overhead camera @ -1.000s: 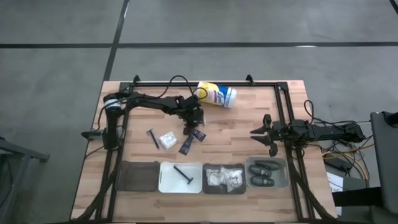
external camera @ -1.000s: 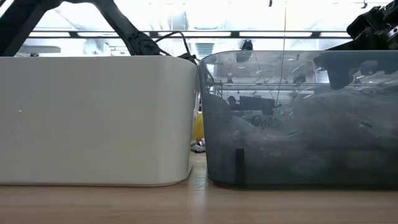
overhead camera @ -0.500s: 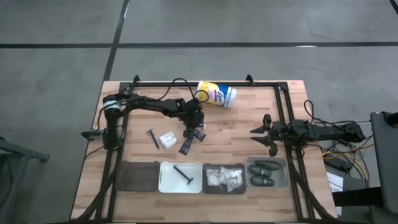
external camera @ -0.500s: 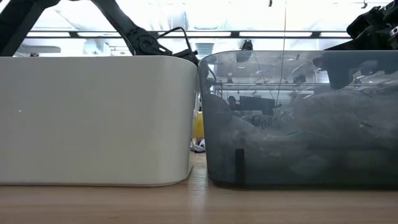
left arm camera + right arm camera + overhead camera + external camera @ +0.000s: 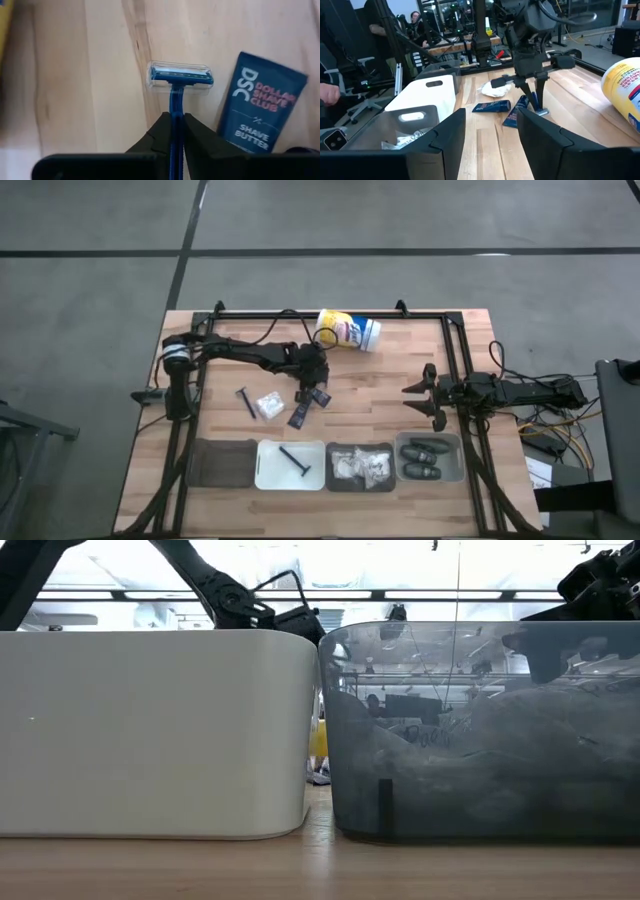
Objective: Pick & Place Travel size toiletries
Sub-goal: Put the blue razor into the white bin
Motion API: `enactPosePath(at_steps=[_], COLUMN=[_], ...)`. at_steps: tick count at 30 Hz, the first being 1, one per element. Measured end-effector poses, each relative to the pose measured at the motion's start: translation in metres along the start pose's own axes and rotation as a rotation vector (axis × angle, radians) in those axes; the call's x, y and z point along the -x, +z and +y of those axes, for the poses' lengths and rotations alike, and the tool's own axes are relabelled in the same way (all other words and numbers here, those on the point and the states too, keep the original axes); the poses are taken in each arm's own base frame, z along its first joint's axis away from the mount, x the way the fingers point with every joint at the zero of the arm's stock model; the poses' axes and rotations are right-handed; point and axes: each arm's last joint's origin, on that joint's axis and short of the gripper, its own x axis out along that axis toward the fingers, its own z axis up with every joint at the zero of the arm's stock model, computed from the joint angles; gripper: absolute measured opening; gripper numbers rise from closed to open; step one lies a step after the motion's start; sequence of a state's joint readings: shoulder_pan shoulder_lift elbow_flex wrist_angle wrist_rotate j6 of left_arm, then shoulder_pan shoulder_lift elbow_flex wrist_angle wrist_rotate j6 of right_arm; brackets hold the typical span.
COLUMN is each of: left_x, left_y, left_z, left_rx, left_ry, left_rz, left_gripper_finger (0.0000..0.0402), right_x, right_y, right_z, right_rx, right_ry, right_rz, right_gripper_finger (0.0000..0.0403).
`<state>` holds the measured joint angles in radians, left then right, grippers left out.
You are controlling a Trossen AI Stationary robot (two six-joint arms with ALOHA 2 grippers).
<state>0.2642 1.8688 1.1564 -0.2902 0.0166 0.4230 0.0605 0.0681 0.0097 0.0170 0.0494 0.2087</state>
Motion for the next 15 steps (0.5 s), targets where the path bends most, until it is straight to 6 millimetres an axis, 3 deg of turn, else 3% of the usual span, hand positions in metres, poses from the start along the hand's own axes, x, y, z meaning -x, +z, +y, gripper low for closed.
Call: enactPosePath(at_steps=[8,15], left_x=[0.030,0.059], left_y=[0.002,-0.017], left_z=[0.000,-0.011], left_rx=[0.033,0.080], left_ry=[0.033,0.080], left_rz=[-0.080,-0.210], left_gripper_finger=[0.0032,0.0032], right_x=[0.000,0.000], right_y=[0.000,0.000], right_z=[0.000,0.000], right_rx=[0.000,0.000], right_ry=[-0.001,-0.002], right_rz=[0.000,0.001], right_gripper_finger=[0.0190,0.0199])
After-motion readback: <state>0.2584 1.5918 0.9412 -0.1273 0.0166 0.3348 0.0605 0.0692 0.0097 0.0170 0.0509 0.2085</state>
